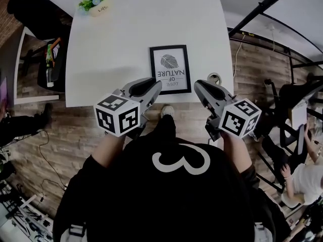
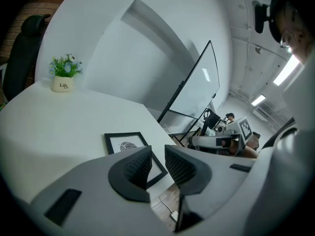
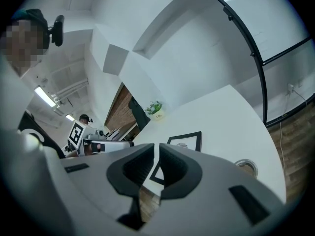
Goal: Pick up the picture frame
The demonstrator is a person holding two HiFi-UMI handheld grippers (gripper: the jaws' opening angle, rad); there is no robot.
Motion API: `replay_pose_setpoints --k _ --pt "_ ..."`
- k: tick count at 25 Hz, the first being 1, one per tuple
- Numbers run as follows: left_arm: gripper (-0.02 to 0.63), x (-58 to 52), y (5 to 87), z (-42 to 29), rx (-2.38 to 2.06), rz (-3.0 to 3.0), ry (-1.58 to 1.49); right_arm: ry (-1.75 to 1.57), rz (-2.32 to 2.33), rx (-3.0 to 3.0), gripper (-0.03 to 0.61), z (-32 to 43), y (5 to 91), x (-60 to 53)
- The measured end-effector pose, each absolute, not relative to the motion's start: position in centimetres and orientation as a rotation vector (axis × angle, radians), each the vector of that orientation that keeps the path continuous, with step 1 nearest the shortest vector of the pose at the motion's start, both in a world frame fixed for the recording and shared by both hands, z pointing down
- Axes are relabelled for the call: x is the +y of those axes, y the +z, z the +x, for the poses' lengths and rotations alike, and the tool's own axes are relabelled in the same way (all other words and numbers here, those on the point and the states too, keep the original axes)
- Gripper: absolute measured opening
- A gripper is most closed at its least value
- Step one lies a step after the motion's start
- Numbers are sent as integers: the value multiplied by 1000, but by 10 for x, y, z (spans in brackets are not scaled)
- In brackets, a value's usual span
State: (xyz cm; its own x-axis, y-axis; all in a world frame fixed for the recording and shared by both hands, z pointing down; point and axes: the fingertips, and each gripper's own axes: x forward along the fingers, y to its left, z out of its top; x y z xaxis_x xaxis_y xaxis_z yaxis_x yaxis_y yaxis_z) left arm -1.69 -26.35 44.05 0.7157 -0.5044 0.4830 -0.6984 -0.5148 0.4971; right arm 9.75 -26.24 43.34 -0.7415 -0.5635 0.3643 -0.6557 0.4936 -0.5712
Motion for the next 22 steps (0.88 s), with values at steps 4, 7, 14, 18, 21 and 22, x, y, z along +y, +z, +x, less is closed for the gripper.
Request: replay_pose_setpoints --k 4,7,14,18,21,22 --pt "100 -274 454 -23 -935 2197 421 1097 1074 -2582 28 97 441 -277" --pt "111 -281 465 -26 -936 2172 436 1101 1073 -2568 28 96 448 -287" --pt "128 -293 489 -29 -924 2121 474 1121 1048 -2516 41 93 468 -297" --pt "135 -296 500 -32 -924 2079 471 1112 998 -2494 104 86 478 -299" --pt "140 -298 508 -34 -928 2061 491 1093 1025 -2458 104 88 489 -306" --pt "141 -299 511 -35 -929 2057 496 1094 1034 -2443 104 88 493 -308"
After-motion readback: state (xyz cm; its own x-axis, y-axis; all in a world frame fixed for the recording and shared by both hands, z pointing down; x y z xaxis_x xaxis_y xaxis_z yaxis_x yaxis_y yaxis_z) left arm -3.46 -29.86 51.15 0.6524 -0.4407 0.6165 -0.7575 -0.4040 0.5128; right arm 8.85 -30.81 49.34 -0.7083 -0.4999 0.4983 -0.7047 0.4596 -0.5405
